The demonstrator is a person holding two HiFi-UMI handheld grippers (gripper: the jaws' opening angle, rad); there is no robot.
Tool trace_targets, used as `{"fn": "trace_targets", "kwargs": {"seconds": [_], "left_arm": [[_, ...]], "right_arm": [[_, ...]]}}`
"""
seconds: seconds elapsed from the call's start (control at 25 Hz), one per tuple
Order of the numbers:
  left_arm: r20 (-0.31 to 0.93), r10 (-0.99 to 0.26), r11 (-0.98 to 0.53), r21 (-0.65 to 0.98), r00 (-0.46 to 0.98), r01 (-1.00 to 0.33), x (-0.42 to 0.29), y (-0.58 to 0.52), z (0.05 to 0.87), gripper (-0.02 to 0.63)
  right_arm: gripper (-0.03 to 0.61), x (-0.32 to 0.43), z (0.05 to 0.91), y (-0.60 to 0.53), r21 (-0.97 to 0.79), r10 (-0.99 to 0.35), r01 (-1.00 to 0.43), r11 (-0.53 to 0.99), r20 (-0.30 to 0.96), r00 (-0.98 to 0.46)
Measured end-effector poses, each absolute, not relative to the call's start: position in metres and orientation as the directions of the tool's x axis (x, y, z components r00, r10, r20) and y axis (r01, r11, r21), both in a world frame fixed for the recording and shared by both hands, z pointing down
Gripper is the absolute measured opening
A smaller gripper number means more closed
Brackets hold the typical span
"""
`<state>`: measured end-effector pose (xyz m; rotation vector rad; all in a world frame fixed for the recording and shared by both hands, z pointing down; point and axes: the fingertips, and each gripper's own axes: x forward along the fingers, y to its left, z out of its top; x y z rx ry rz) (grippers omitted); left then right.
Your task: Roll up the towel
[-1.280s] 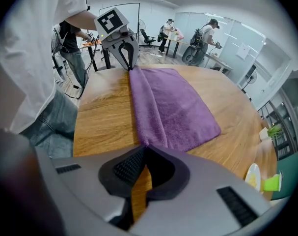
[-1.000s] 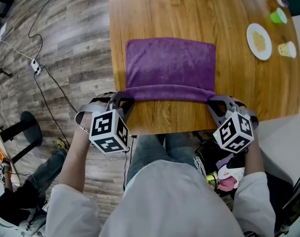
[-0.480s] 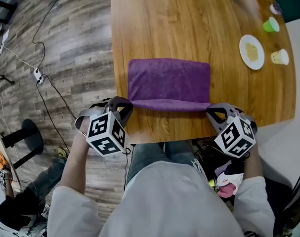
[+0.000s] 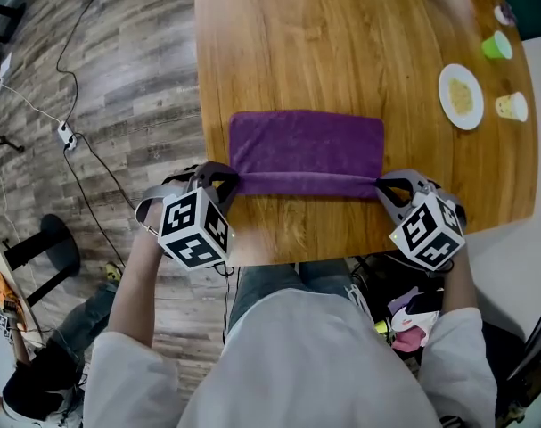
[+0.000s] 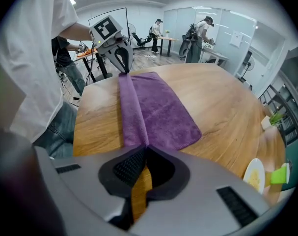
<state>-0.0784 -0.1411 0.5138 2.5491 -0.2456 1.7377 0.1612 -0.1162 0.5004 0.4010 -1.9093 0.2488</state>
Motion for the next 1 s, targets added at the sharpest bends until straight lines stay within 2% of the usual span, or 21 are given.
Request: {"fn": "trace_targets", "kwargs": {"seconds": [0.48,0.8,1.0], "left_arm": [[0.918,-0.158,-0.981,-0.103,0.364,-0.165,-0.078,-0.154,0.525,0.021],[0.889,-0.178,-0.967,-0.079,0.421,-0.241,-0.086,-0.158,0.505,0.057],[0.887,-0.163,-0.980,-0.093,0.431,-0.178,-0.080,-0.135,0.484,0.080]], "right_arm": [[0.017,0.162,0.515,-0.125,0.046,-0.194,-0.426,0.904,0.930,-0.313],[0.062,0.163,0.493,-0.126,0.076,-0.249,-0.463,0.883,0.912,-0.327],[0.067,0.155,0.471,-0.114,0.110,-0.275,-0.438,0.892,0.902,-0.334]]}}
